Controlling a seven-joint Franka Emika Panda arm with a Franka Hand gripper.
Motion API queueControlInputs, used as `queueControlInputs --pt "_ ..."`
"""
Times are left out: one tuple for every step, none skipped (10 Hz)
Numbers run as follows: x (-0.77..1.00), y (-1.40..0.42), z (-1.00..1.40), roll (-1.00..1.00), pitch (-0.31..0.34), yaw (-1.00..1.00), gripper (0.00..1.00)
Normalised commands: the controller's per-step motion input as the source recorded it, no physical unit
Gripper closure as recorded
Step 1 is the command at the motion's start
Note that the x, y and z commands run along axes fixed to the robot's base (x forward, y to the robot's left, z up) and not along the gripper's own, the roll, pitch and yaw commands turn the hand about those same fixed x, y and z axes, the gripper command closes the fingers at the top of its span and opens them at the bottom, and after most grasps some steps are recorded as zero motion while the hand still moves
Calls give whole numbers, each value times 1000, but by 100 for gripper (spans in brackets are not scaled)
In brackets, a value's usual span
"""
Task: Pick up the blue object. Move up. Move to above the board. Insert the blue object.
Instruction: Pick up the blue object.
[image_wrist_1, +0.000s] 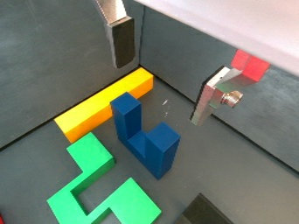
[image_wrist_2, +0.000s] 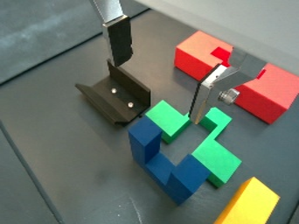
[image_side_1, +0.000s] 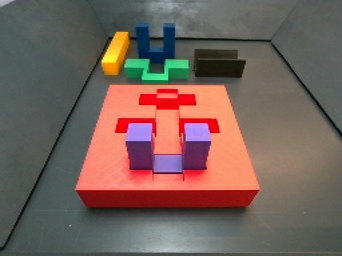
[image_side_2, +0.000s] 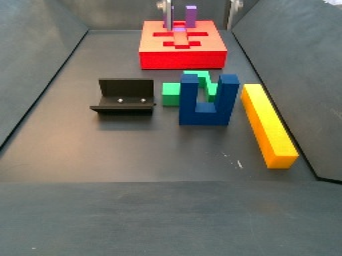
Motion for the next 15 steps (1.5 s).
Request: queueControlInputs --pt "197 -43 -334 0 -87 -17 0" --pt "306 -11 -594 23 -116 0 0" --pt "343 -23 -643 37 -129 0 0" --pt "314 0 -563 53 -121 -3 0" --pt "211 0 -431 63 -96 -26 0" --pt "0 0 -306 9 -59 0 0" --pt "0 0 -246 -1 -76 0 0" --pt "0 0 -183 -93 -80 0 0" --pt "0 69 -280 -46 -76 -26 0" --pt "0 91 -283 -53 -90 -29 0" --pt "0 109 -251 -41 -86 -23 0" --pt "0 129 -243 -39 -83 -46 0" --pt "0 57 -209 -76 -91 -86 0" --pt "0 3 -169 -124 -104 -74 0" --pt "0 0 -226 -96 -111 -83 0"
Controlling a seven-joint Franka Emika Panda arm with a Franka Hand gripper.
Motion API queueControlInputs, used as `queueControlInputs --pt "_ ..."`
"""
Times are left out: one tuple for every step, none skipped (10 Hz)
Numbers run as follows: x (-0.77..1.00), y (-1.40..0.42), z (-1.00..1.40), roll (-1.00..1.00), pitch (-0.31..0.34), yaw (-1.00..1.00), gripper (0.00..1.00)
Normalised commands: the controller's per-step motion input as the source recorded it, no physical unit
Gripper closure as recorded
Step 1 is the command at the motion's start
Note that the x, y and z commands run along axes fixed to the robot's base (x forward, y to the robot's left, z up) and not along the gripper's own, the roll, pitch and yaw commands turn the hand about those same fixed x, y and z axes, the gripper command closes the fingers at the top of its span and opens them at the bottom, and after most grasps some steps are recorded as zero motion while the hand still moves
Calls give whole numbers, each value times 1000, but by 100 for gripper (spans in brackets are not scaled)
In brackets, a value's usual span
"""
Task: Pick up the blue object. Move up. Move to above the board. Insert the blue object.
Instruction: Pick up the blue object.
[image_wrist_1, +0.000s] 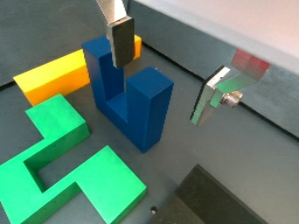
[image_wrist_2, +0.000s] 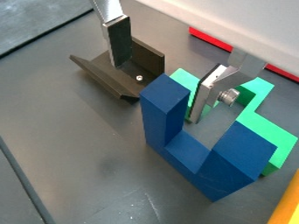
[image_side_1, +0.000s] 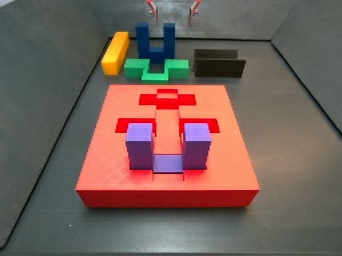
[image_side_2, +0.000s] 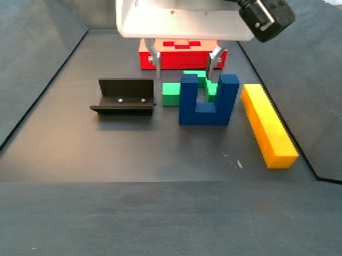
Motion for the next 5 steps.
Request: queueControlInputs --pt "0 14 -354 -40 -127 -97 0" --pt "0 20 -366 -33 -127 -91 0" --pt "-17 29 -366 -30 -126 -91 0" --pt "-23 54 -329 -67 -141 -80 0" --pt "0 83 -311 -76 -129 -60 0"
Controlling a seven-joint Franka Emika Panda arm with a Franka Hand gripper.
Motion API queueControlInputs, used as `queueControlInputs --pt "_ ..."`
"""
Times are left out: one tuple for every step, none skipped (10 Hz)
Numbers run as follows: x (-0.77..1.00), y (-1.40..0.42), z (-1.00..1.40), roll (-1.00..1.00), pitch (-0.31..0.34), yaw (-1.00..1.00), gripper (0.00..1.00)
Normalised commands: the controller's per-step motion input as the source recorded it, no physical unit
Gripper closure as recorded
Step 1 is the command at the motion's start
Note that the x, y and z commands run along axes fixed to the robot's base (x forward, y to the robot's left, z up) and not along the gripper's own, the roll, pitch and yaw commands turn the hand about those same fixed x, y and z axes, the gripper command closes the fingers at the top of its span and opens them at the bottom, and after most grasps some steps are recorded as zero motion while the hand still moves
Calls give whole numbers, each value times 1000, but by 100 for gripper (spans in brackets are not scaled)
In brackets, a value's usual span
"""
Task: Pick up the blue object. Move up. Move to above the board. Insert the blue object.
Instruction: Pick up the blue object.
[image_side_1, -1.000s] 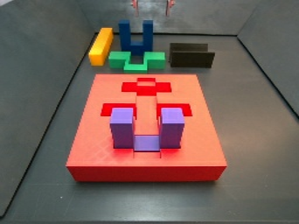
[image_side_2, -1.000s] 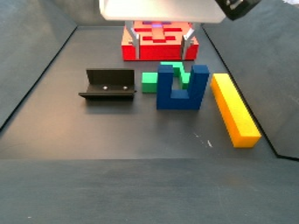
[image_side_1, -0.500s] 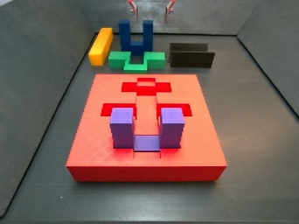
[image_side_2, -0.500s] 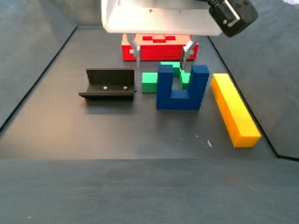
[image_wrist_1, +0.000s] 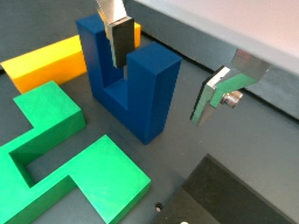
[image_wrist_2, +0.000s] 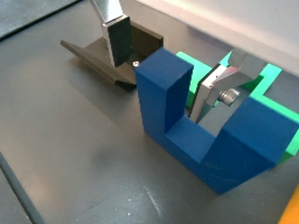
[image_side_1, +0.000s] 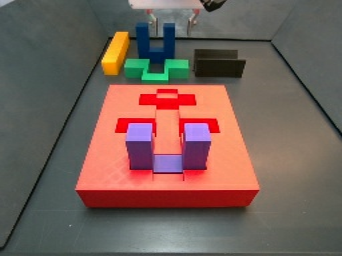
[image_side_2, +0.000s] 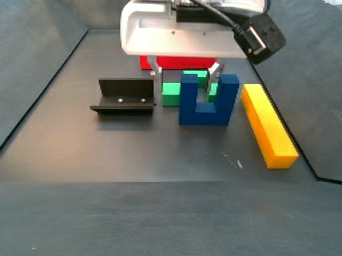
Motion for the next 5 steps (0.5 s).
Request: queueControlInputs --pt "0 74 -177 -51 -76 -14 0" --pt "0 0 0 0 0 0 0" --pt "0 0 0 0 0 0 100" --pt "0 0 0 0 0 0 100" --pt "0 0 0 0 0 0 100"
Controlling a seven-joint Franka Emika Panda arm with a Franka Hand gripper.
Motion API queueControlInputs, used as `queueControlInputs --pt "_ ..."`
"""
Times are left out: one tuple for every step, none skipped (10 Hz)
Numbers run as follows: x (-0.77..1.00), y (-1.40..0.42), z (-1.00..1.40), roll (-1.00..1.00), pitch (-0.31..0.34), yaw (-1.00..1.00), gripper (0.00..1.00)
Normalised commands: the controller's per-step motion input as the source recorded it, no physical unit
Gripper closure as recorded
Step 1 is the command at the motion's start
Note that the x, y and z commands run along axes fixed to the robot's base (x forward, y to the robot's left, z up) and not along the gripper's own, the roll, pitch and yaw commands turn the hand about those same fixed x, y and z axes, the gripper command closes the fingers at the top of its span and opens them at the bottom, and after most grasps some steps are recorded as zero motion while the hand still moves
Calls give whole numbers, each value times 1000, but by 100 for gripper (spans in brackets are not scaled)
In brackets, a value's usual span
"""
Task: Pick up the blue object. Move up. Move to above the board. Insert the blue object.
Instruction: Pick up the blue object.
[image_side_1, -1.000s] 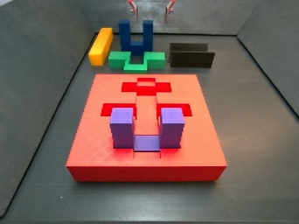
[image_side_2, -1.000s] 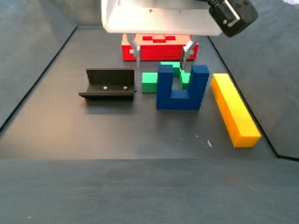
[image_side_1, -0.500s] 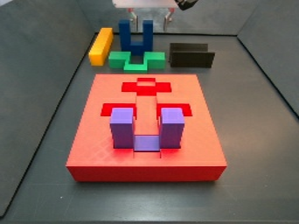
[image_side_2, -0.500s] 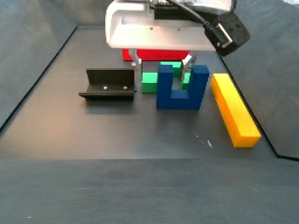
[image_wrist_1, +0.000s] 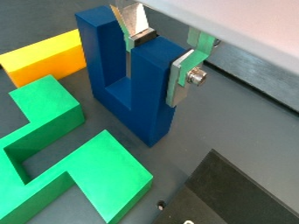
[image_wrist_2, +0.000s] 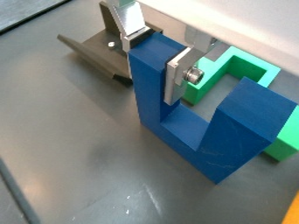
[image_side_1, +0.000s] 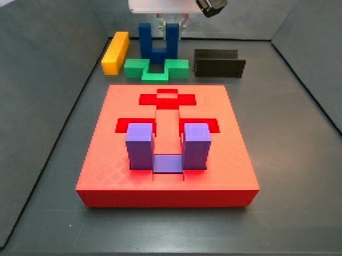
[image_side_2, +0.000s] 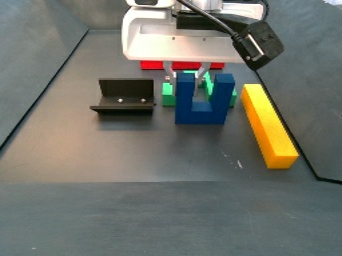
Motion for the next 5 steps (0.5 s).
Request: queueControlInputs --pt "0 0 0 0 0 0 100" --pt "0 0 0 0 0 0 100" --pt "0 0 0 0 0 0 100" --pt "0 0 0 0 0 0 100" --pt "0 0 0 0 0 0 100"
